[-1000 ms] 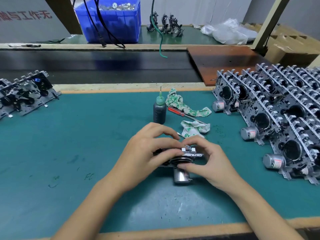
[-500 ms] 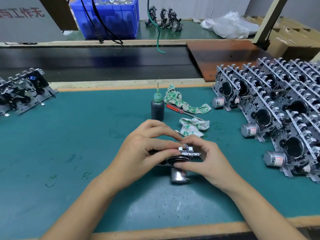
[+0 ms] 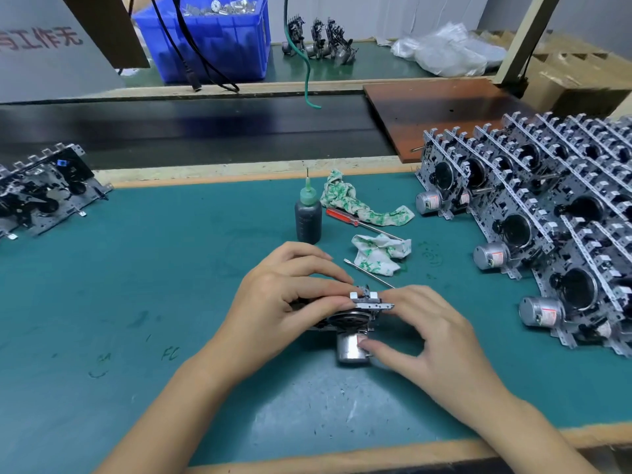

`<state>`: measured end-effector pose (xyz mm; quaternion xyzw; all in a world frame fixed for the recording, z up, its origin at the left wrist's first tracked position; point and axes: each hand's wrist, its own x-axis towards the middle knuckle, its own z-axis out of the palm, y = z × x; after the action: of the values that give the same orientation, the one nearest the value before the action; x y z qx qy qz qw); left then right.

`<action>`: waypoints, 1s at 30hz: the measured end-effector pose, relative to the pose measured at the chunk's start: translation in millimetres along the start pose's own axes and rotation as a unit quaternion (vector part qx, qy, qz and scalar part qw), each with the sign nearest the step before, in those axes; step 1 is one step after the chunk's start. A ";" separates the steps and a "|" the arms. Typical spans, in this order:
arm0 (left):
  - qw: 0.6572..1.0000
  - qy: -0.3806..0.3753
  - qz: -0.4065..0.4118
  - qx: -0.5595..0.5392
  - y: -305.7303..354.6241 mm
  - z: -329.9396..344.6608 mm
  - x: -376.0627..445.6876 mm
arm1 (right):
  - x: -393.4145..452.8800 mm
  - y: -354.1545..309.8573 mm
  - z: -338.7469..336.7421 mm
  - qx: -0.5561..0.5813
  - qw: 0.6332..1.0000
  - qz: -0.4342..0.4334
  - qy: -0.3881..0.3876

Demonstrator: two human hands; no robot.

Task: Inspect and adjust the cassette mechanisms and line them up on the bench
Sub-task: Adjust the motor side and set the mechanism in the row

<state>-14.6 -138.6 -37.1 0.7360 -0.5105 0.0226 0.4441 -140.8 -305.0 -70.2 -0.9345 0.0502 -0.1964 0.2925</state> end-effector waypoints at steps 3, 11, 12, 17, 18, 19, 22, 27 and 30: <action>1.000 0.002 0.006 -0.006 -0.5 0.5 -0.2 | 0.6 1.1 -0.2 -0.030 0.999 -0.032 -0.003; 1.000 0.004 0.005 -0.002 -1.1 0.6 -0.3 | 2.6 2.9 -11.3 -0.073 0.996 -0.046 -0.038; 1.000 0.002 0.003 -0.003 -1.1 0.4 0.1 | 3.6 2.4 -11.8 -0.094 0.993 -0.054 -0.041; 1.000 0.006 0.008 -0.010 -2.4 0.8 0.7 | 17.2 0.6 -20.7 0.016 0.992 0.007 -0.125; 1.000 0.007 0.008 -0.010 -2.5 0.9 0.5 | 22.0 -0.3 -18.7 0.063 0.989 0.021 -0.136; 1.000 0.008 0.008 -0.011 -2.4 0.9 0.1 | 26.3 -1.5 -15.0 0.107 0.985 0.026 -0.135; 1.000 0.004 0.001 -0.011 -1.4 0.6 -0.1 | 34.9 -6.5 -2.2 0.222 0.967 0.047 -0.117; 1.000 0.004 0.002 -0.007 -0.7 -0.2 -0.2 | 36.2 -5.3 2.7 0.302 0.944 0.074 -0.109; 1.000 0.006 0.005 -0.005 -0.6 -0.2 -0.5 | 34.6 -5.9 6.2 0.333 0.936 0.067 -0.090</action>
<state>-14.3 -138.1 -37.6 0.7308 -0.5120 0.0267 0.4505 -106.7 -304.2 -59.9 -0.7915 0.0177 -0.0972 0.6031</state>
